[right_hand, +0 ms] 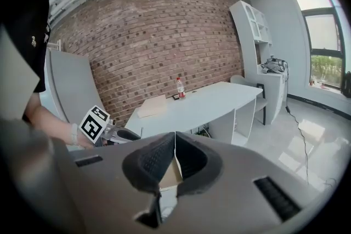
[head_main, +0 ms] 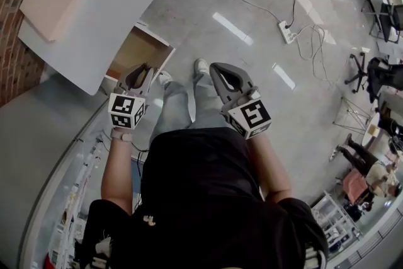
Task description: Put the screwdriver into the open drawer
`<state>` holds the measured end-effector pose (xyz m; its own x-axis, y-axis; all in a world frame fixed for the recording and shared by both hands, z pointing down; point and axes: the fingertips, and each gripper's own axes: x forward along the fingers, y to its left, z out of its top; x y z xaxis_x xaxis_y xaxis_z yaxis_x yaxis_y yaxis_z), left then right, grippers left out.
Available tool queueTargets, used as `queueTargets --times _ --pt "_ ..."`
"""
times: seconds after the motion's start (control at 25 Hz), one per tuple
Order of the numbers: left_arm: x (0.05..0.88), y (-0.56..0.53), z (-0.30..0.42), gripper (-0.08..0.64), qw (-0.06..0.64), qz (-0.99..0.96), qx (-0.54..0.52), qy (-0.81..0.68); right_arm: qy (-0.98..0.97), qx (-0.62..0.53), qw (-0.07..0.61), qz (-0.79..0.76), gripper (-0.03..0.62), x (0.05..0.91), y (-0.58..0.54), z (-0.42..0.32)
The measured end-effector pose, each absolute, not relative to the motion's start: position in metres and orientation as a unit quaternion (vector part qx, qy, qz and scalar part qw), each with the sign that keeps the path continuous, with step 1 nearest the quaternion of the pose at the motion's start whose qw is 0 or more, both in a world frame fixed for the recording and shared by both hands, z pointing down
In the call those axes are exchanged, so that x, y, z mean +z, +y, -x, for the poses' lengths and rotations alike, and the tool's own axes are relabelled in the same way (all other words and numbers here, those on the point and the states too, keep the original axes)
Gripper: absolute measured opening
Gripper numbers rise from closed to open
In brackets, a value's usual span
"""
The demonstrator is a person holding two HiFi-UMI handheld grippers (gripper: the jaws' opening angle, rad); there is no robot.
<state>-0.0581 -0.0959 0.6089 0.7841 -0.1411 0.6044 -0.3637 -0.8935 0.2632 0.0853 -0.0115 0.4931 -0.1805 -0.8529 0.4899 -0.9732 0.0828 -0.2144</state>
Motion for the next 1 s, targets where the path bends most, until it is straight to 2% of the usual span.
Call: queueTargets --times 0.24,1.0 --pt "0.683 -0.094 0.059 0.081 0.151 -0.911 0.375 -0.08 -0.705 0.269 0.12 -0.645 0.012 0.512 -0.014 -0.082" --pt "0.888 -0.095 0.086 0.081 0.212 -0.854 0.473 -0.046 -0.667 0.321 0.139 -0.658 0.012 0.59 -0.013 -0.047"
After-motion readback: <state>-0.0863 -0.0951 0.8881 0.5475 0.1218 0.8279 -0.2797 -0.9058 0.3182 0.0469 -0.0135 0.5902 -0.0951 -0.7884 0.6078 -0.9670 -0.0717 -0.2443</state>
